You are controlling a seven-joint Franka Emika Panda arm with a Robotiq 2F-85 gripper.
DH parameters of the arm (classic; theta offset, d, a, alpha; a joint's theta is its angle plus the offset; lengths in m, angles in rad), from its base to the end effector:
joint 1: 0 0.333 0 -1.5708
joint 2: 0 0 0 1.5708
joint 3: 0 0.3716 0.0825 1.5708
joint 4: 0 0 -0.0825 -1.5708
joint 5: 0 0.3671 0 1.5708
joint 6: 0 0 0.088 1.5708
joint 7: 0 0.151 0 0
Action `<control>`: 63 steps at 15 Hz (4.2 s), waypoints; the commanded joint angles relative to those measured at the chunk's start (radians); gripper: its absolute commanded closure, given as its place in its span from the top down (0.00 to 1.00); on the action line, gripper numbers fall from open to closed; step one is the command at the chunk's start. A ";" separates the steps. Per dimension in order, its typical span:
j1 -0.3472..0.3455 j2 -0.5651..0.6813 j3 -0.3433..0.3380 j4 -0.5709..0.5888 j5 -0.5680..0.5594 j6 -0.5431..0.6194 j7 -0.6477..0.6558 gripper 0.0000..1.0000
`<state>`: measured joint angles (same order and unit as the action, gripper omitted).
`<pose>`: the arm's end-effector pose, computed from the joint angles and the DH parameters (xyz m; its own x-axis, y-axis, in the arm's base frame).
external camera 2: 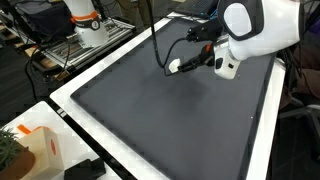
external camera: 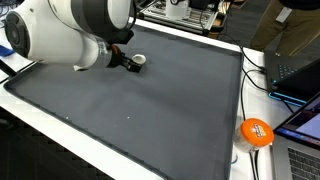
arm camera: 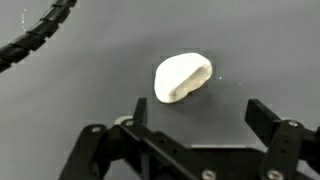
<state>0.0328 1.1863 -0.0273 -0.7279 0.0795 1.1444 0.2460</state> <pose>0.7068 0.0259 0.1806 0.6954 -0.2127 -0.6864 -0.1789 -0.9764 0.1213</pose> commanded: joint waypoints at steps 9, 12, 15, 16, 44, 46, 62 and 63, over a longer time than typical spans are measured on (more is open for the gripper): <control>-0.001 0.071 0.002 0.075 -0.003 -0.019 -0.009 1.00; 0.001 0.072 0.002 0.078 -0.003 -0.022 -0.008 1.00; 0.003 0.065 0.002 0.076 -0.002 -0.029 -0.003 1.00; 0.005 0.055 0.001 0.070 -0.002 -0.025 -0.002 1.00; -0.051 -0.353 -0.008 -0.545 0.051 0.367 0.001 1.00; -0.057 -0.391 -0.009 -0.627 0.075 0.451 0.004 1.00; -0.031 -0.623 -0.004 -0.998 0.107 0.869 -0.030 1.00; -0.026 -0.635 -0.004 -1.020 0.107 0.885 -0.020 1.00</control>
<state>-0.0123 0.6077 -0.0239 -1.6563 0.2004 1.9663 0.1920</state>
